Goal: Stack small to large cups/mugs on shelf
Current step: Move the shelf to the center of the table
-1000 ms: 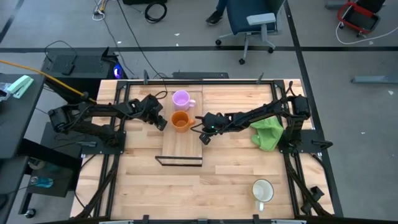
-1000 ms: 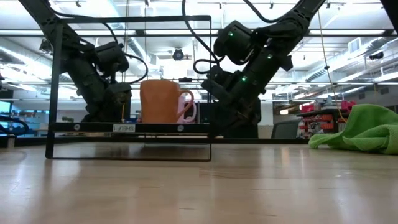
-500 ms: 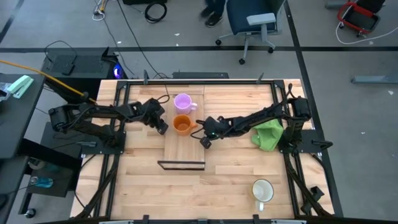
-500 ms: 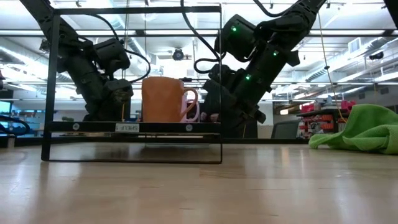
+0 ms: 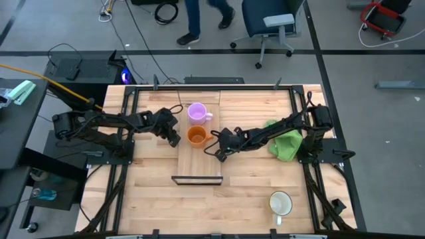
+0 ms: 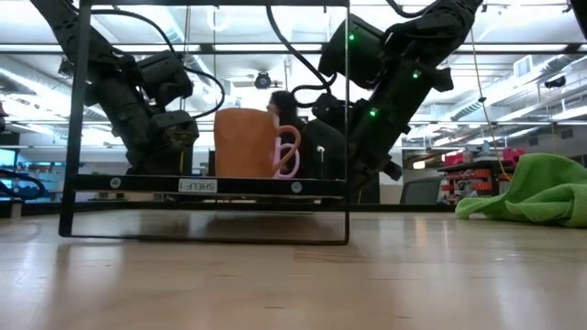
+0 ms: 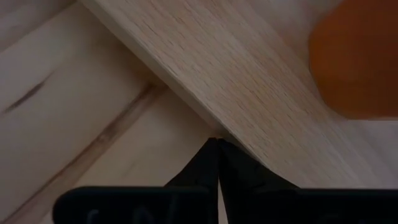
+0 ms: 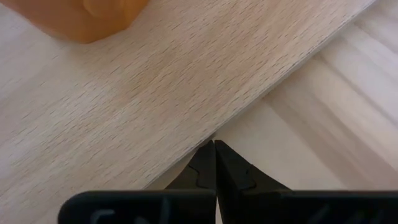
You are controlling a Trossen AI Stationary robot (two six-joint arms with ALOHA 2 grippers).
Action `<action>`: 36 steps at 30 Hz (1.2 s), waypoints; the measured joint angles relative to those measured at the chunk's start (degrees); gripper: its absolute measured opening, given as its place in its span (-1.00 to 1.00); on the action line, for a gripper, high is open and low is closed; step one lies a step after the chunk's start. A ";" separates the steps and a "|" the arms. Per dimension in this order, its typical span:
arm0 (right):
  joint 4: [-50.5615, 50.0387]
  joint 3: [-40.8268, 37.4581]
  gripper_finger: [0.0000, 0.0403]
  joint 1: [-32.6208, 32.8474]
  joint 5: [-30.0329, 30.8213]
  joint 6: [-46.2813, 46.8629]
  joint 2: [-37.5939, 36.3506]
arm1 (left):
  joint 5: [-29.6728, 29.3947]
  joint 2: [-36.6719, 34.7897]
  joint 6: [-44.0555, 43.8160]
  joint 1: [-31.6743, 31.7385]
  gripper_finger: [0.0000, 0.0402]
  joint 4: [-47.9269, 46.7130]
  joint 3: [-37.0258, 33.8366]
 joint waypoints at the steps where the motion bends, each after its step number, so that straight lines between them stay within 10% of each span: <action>1: -0.11 0.00 -1.00 0.29 0.03 0.27 0.00 | 0.00 0.00 -0.16 -0.13 -0.94 0.00 0.00; 36: -11.58 0.09 -1.00 2.27 5.70 3.28 -6.58 | 0.73 -0.11 -1.87 -4.25 -0.94 3.30 0.15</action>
